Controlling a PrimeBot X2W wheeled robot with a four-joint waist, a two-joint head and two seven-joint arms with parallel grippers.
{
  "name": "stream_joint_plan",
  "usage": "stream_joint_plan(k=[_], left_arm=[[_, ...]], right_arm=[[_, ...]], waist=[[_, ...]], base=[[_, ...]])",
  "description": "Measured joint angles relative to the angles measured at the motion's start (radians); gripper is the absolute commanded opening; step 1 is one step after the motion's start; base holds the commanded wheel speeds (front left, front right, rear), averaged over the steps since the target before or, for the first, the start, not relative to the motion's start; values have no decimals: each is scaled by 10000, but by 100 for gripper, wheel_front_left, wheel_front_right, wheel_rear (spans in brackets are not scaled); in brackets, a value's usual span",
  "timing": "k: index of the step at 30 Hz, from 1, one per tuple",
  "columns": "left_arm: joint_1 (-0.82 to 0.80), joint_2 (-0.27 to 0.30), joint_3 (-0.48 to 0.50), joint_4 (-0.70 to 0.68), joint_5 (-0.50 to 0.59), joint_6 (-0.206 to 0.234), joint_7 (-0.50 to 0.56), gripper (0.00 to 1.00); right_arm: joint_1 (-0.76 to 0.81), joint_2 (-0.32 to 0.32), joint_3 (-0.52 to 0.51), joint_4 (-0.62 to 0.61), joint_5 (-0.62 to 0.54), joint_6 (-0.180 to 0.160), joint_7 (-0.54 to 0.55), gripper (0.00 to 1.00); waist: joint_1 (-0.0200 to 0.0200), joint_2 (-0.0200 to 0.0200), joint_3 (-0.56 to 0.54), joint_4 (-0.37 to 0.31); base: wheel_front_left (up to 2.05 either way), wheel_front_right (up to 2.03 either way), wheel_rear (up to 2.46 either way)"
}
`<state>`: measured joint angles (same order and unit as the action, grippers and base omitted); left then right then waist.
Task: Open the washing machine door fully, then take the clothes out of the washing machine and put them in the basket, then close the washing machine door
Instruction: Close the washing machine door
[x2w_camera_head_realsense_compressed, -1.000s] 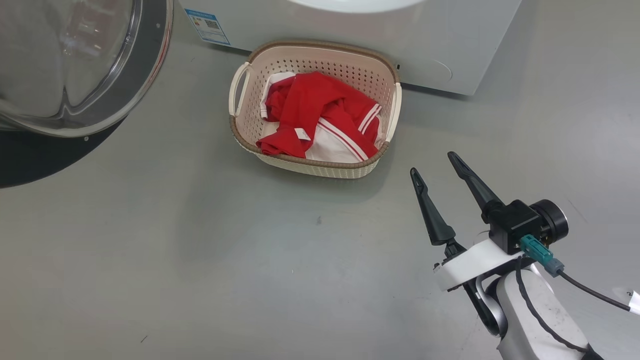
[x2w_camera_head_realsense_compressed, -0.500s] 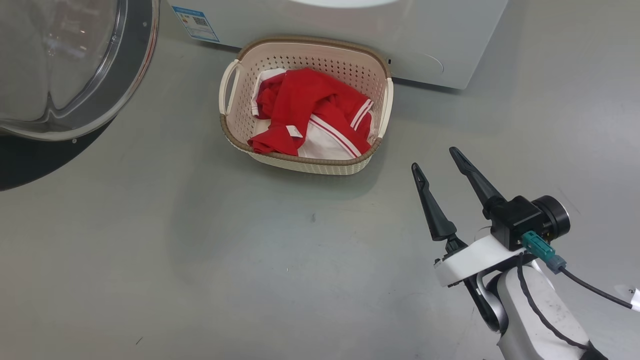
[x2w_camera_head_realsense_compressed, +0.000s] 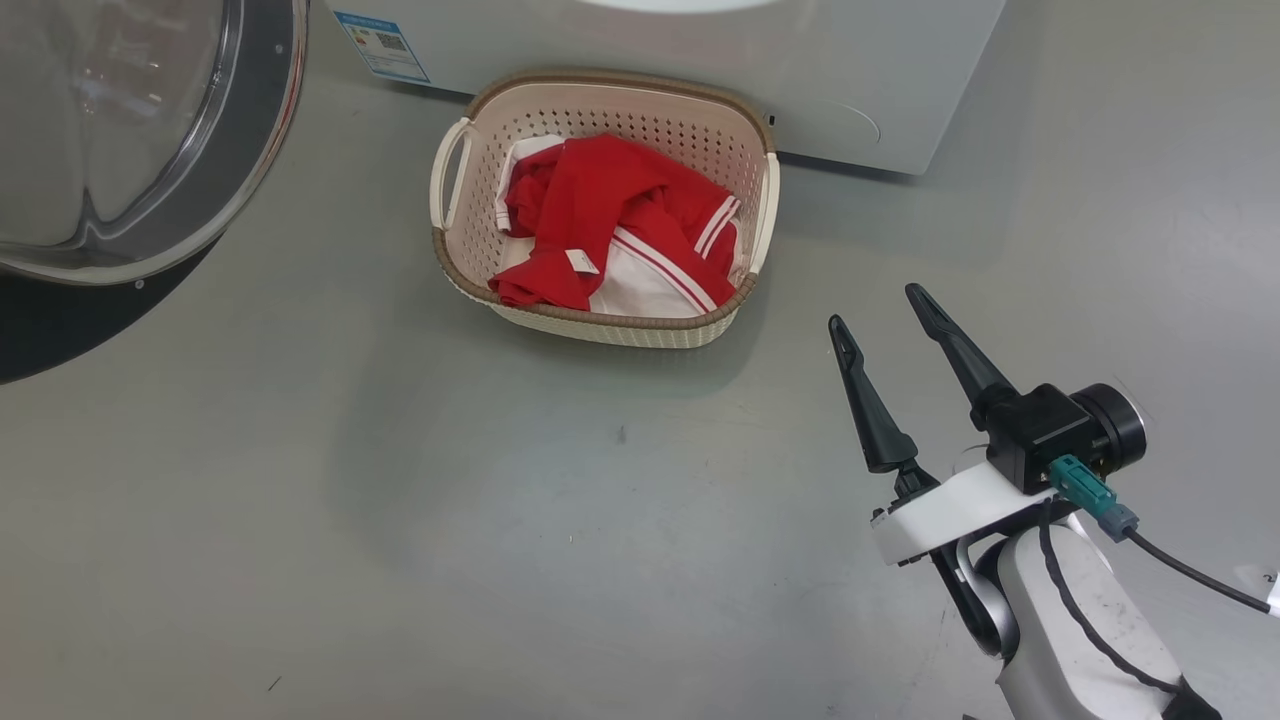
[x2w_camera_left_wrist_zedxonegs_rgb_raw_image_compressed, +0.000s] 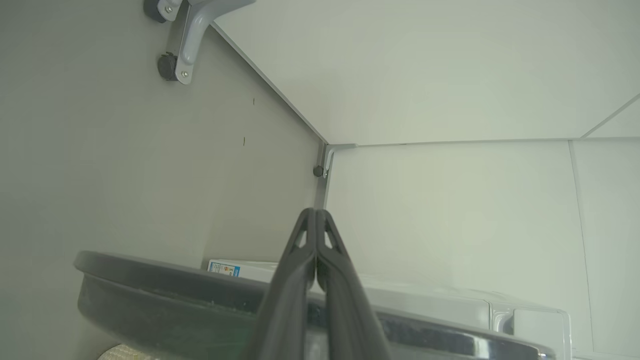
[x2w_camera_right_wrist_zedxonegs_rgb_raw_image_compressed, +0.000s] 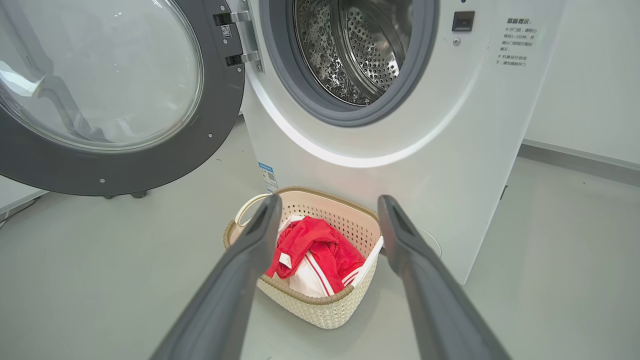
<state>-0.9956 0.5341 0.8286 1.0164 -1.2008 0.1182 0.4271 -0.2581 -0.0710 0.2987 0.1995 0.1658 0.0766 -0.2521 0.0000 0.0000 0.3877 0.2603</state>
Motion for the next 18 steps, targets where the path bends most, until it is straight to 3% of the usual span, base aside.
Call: stream_joint_plan(k=[18], left_arm=[[-112,59,-616,654,102,0,1413,0]], right_arm=[[2,6,31,10,0,2,0,100]], waist=[[0,0,-170,-80]], base=[[0,0,0]])
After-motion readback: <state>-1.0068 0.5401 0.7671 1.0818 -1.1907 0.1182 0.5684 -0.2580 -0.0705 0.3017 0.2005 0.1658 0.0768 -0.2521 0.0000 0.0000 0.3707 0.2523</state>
